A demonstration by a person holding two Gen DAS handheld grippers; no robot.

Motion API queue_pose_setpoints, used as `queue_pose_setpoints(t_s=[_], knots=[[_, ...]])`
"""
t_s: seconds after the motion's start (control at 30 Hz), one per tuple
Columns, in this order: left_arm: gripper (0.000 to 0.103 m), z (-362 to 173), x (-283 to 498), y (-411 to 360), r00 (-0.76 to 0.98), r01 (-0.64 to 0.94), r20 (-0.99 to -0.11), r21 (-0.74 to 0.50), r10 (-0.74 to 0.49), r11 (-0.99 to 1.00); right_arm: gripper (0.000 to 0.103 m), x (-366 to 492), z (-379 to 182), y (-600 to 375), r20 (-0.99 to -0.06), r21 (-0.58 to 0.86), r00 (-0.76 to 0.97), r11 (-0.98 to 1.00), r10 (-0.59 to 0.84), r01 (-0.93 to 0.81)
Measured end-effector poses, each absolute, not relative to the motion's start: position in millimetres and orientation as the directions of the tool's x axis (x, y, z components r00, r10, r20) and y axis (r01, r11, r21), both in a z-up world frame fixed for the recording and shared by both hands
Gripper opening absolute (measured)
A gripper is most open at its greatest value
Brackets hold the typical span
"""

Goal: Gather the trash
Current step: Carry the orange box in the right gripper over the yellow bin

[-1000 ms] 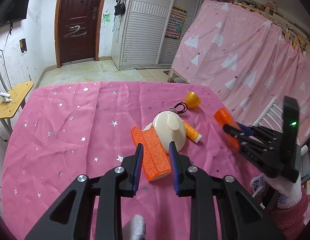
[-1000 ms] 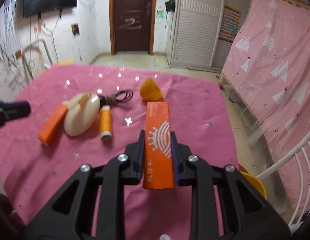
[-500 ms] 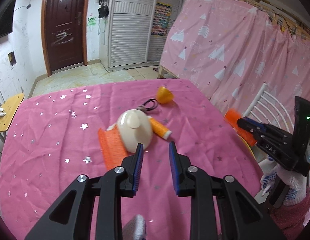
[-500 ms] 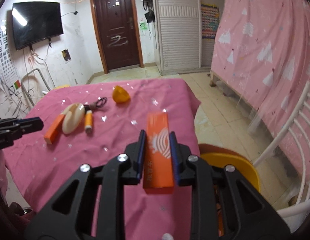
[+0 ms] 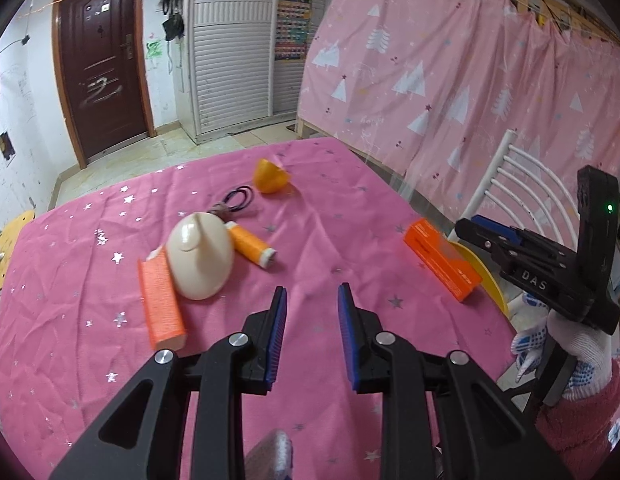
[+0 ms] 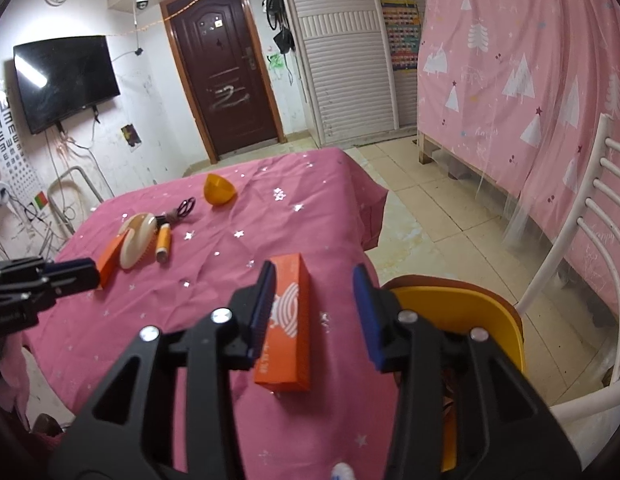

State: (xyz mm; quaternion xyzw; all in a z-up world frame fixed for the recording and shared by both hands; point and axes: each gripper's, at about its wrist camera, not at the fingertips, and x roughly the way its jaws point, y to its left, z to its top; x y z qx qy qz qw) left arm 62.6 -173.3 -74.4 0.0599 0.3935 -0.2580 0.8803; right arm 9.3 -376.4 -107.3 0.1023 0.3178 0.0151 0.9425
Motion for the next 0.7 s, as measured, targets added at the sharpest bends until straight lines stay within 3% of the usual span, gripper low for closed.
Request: queue_pose_setpoints(t_s=[0.37,0.4,0.47,0.7], knots=[[0.018,-77.6,60.2,-187.3,0.54,0.519,-0.733,-0.096,-0.413,0.849,0.038,8.7,-112.5,-384.5,-0.6,0.217,0.794,0.975,0.099,0.042],[0.018,-77.5,60.3,-187.7,0.539,0.52,-0.734,-0.096,-0.413,0.849,0.039,9.1,-113.0,-384.7,-0.601,0.219,0.793,0.975,0.101,0.042],[0.018,-77.7,59.9,-189.1,0.538,0.522,-0.734,-0.095,-0.414,0.848,0.056,9.0,-112.9,-384.1,-0.6,0.223,0.793,0.974,0.104,0.041],[0.018,-80.3,59.8,-194.4,0.531,0.529,-0.741,-0.088,-0.41,0.844,0.057,8.8,-112.7,-389.0,-0.596,0.229,0.797,0.972,0.096,0.054]])
